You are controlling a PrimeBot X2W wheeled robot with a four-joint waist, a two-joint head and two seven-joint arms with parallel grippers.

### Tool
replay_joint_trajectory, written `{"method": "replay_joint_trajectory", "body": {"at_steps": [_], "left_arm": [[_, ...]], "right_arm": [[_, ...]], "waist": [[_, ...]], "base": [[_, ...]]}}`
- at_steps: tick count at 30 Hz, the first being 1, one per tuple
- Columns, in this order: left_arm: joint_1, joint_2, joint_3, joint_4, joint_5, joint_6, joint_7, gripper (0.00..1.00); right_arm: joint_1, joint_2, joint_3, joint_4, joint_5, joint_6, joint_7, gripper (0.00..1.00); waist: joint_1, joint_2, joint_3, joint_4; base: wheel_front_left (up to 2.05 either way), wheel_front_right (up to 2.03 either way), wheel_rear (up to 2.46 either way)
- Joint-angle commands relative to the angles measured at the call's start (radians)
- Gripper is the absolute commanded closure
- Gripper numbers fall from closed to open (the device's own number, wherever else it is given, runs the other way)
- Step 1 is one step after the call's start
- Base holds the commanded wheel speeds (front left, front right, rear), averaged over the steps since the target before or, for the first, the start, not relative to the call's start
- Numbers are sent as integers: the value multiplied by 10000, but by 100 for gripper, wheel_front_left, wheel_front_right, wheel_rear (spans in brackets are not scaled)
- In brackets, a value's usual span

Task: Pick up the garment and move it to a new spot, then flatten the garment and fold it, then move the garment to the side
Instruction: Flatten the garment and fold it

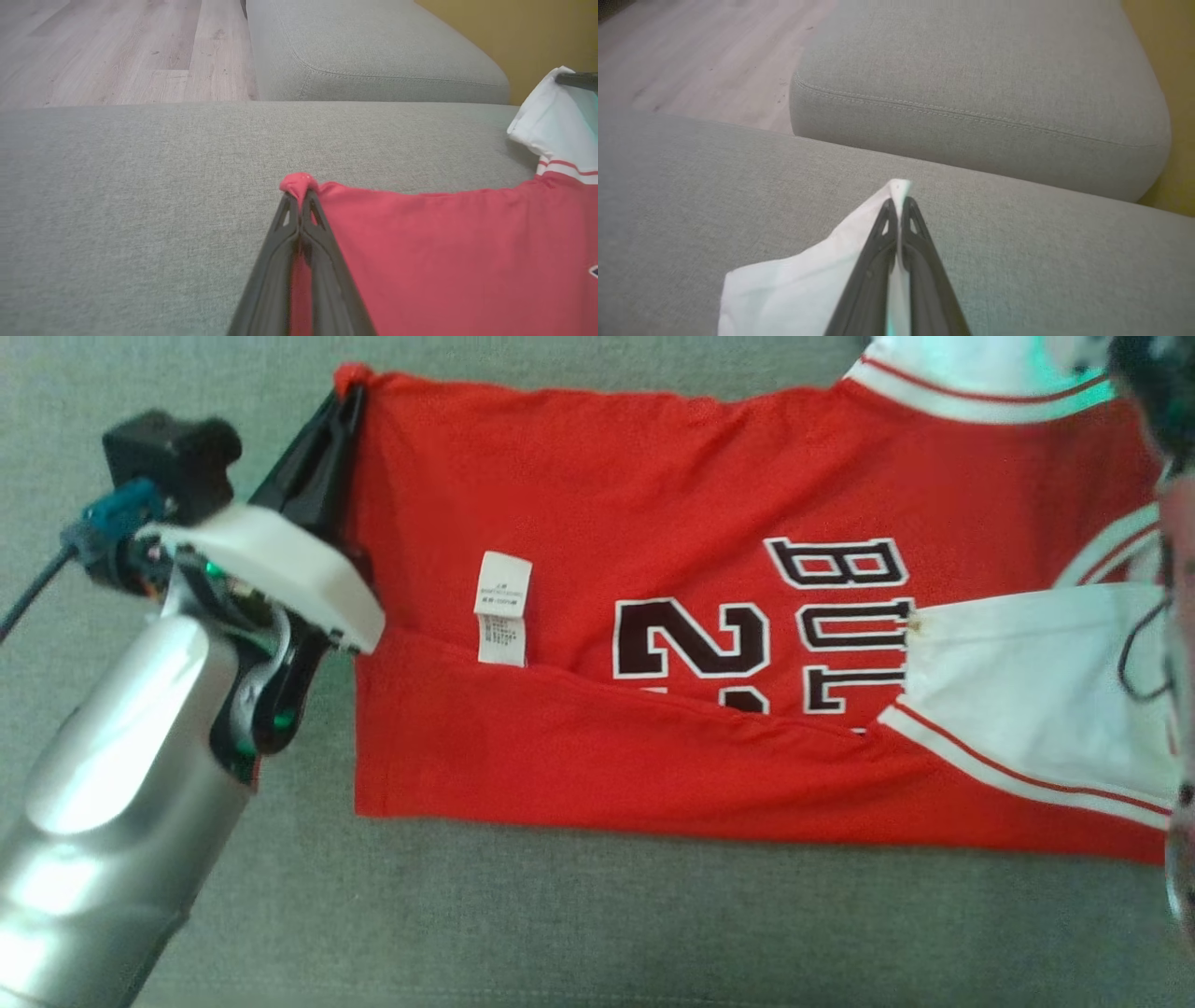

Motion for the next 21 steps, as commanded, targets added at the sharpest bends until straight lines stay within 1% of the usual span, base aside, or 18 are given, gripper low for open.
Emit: {"method": "replay_joint_trajectory", "body": {"at_steps": [1, 6, 8, 11, 15, 21], "left_arm": [[206, 560, 494, -302, -57, 82, -130, 100], [896, 712, 586, -548, -229, 255, -291, 100], [1072, 751, 597, -603, -265, 292, -322, 100], [1676, 870, 675, -790, -410, 431, -464, 100], [2485, 973, 760, -1044, -589, 618, -692, 100], [3667, 924, 682, -1461, -759, 864, -1050, 100]], "right_arm": [[491, -30, 163, -617, 310, -7, -292, 100], [1861, -313, 413, -1547, 1064, -7, -1039, 100], [2162, -357, 422, -1729, 1157, -7, -1176, 100], [3058, -457, 410, -2245, 1303, -7, -1494, 100], [4218, -429, 170, -2855, 1408, -7, -1820, 100], [6166, -131, -417, -3897, 1305, -7, -2106, 100]], "waist": [[0, 0, -477, -235], [0, 0, -1283, -440], [0, 0, -1454, -473], [0, 0, -1899, -562], [0, 0, -2443, -640], [0, 0, -3008, -761]], "base": [[0, 0, 0], [0, 0, 0], [0, 0, 0], [0, 0, 0], [0, 0, 0], [0, 0, 0]]}}
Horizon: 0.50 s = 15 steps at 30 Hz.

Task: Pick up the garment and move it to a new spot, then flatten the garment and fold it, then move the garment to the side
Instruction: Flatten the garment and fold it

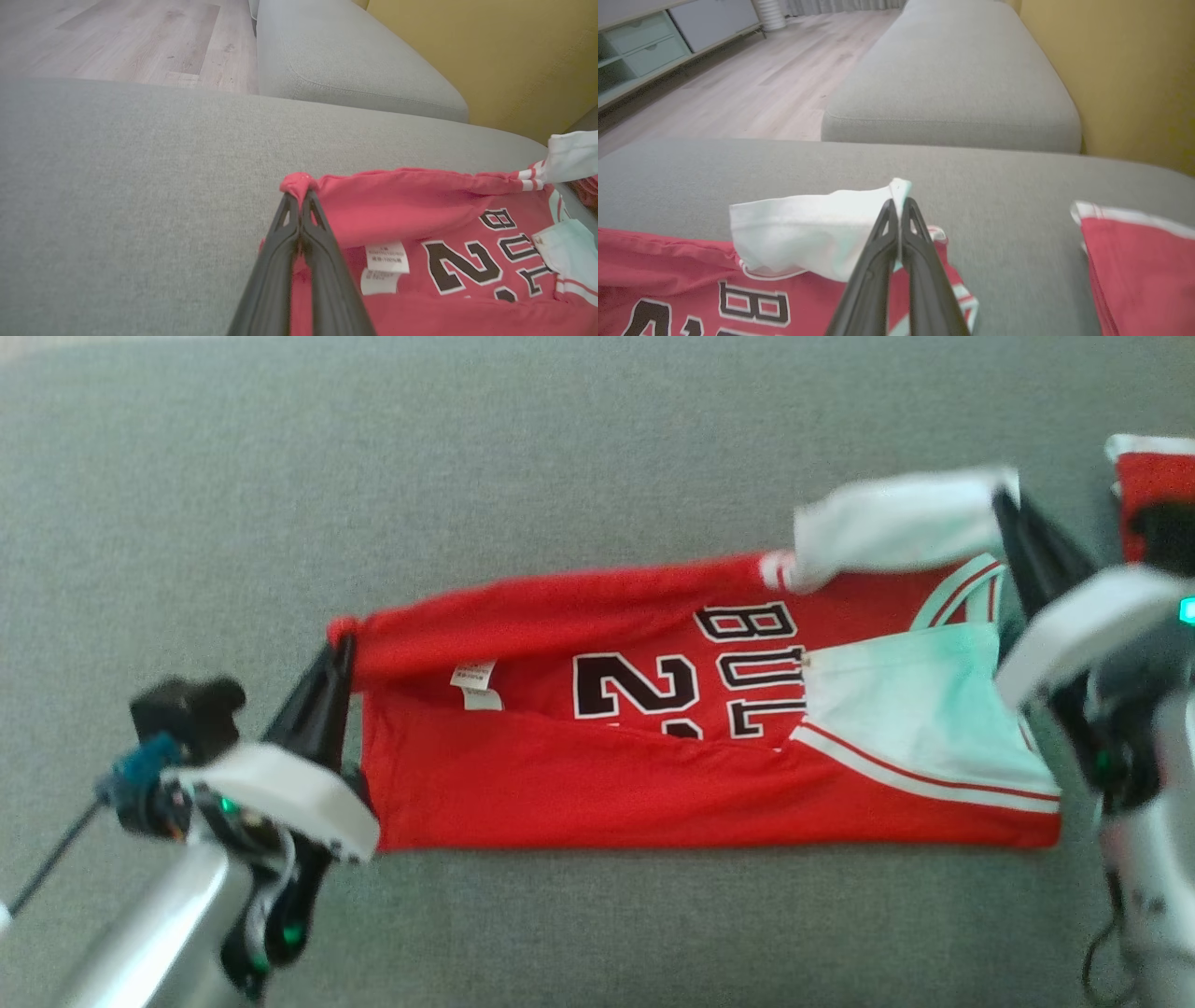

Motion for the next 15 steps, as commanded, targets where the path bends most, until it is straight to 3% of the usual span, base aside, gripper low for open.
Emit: {"method": "replay_joint_trajectory", "body": {"at_steps": [1, 14, 15], "left_arm": [[-123, 333, 385, -332, -40, 92, -163, 100], [1422, -125, 184, -242, -19, 361, -1362, 100], [1502, -171, 157, -166, -21, 377, -1416, 100]], "right_arm": [[183, 80, -6, -488, -47, -7, -132, 100], [2540, 1256, -1104, -984, -513, -7, -649, 100], [2622, 1325, -1142, -946, -530, -7, -703, 90]], "waist": [[3, -1, -162, -84], [3, -1, -492, -309], [3, -1, -516, -318]], "base": [[0, 0, 0], [0, 0, 0], [0, 0, 0]]}}
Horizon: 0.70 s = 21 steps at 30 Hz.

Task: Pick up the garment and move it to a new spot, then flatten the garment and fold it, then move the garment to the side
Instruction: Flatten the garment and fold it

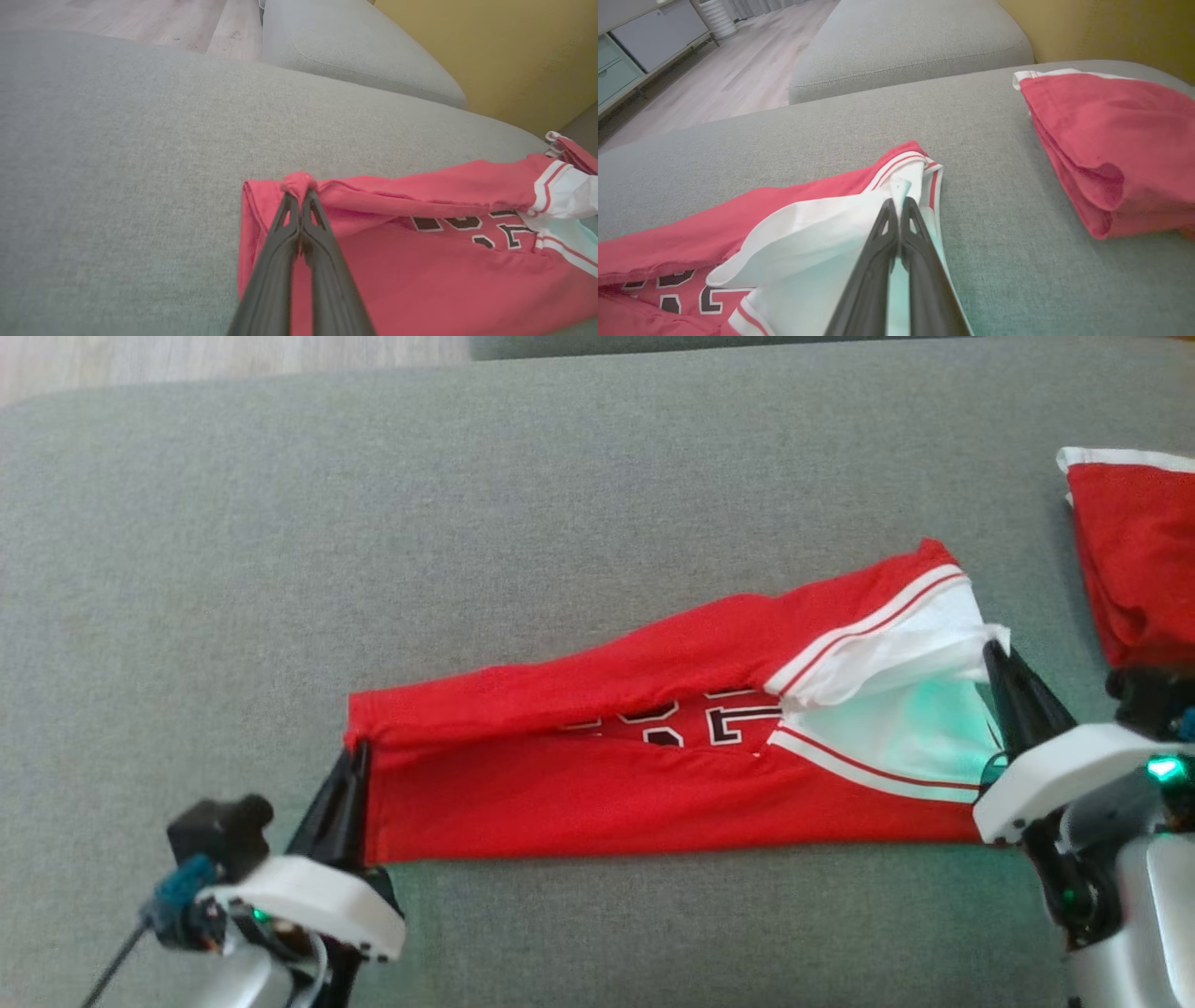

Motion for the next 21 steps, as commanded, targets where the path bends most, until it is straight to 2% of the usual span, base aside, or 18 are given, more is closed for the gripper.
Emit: {"method": "replay_joint_trajectory", "body": {"at_steps": [1, 2, 3, 4, 14, 21], "left_arm": [[-175, 129, 392, -174, -63, 56, -178, 100], [-85, 32, 396, -117, -114, 66, -275, 91], [11, -55, 397, -61, -149, 68, -388, 51], [117, -139, 420, -1, -185, 89, -526, 0], [960, -531, 848, 293, 39, 682, -1673, 0], [818, -550, 1118, 117, 545, 1057, -1866, 0]], "right_arm": [[-36, 19, 86, -305, -23, -7, -159, 73], [47, 76, 36, -285, -40, -7, -227, 49], [140, 120, -31, -261, -62, -7, -306, 0], [244, 150, -85, -234, -77, -7, -368, 0], [1438, 491, -1068, -536, -232, -7, -634, 0], [1083, 410, -1126, -707, -545, -7, -144, 0]], "waist": [[1, -1, -44, -9], [1, -1, -74, -14], [1, -1, -113, -19], [1, -1, -147, -20], [1, -1, -543, 115], [1, -1, -529, 260]], "base": [[0, 0, 0], [0, 0, 0], [0, 0, 0], [0, 0, 0], [0, 0, 0], [0, 0, 0]]}}
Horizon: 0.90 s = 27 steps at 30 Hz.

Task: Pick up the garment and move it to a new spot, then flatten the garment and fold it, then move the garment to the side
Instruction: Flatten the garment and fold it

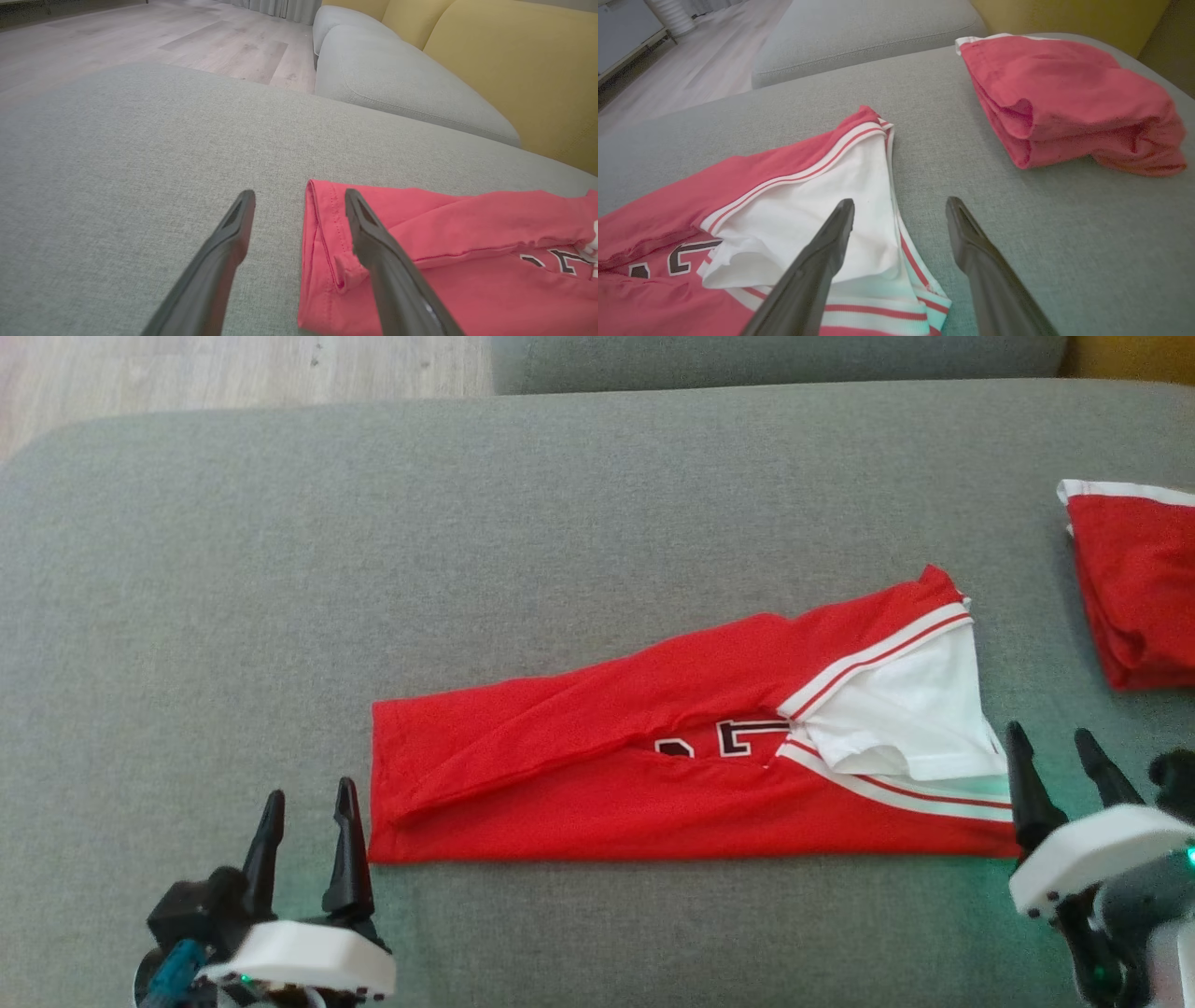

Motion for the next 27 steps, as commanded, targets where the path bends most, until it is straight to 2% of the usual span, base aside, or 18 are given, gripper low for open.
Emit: {"method": "replay_joint_trajectory", "body": {"at_steps": [1, 12, 20, 21, 23, 24, 26, 27], "left_arm": [[-431, 95, 469, -321, 111, 74, -129, 0], [-699, -27, 289, -987, 606, 309, -121, 0], [-628, -54, 235, -1084, 608, 426, -73, 0], [-619, -53, 240, -1078, 601, 429, -75, 0], [-600, -58, 254, -1059, 585, 439, -79, 0], [-592, -65, 263, -1048, 577, 450, -82, 0], [-592, -83, 254, -1034, 573, 456, -85, 0], [-594, -94, 251, -1028, 570, 464, -84, 0]], "right_arm": [[-563, -254, 235, -348, -117, -7, 150, 0], [-1957, -1060, 204, 1760, -45, -7, 1700, 0], [-2027, -1298, 1038, 2379, 497, -7, 2251, 0], [-2019, -1342, 1199, 2406, 534, -7, 2309, 6], [-2042, -1427, 1469, 2475, 535, -7, 2354, 60], [-2080, -1462, 1561, 2522, 496, -7, 2349, 75], [-2227, -1476, 1637, 2583, 403, -7, 2224, 94], [-2319, -1458, 1642, 2598, 374, -7, 2143, 98]], "waist": [[1, -1, 42, 42], [1, -1, 397, 743], [1, -1, 453, 1021], [1, -1, 452, 1021], [1, -1, 440, 997], [1, -1, 430, 969], [1, -1, 404, 898], [1, -1, 384, 850]], "base": [[0, 0, 0], [0, 0, 0], [0, 0, 0], [0, 0, 0], [0, 0, 0], [0, 0, 0], [0, 0, 0], [0, 0, 0]]}}
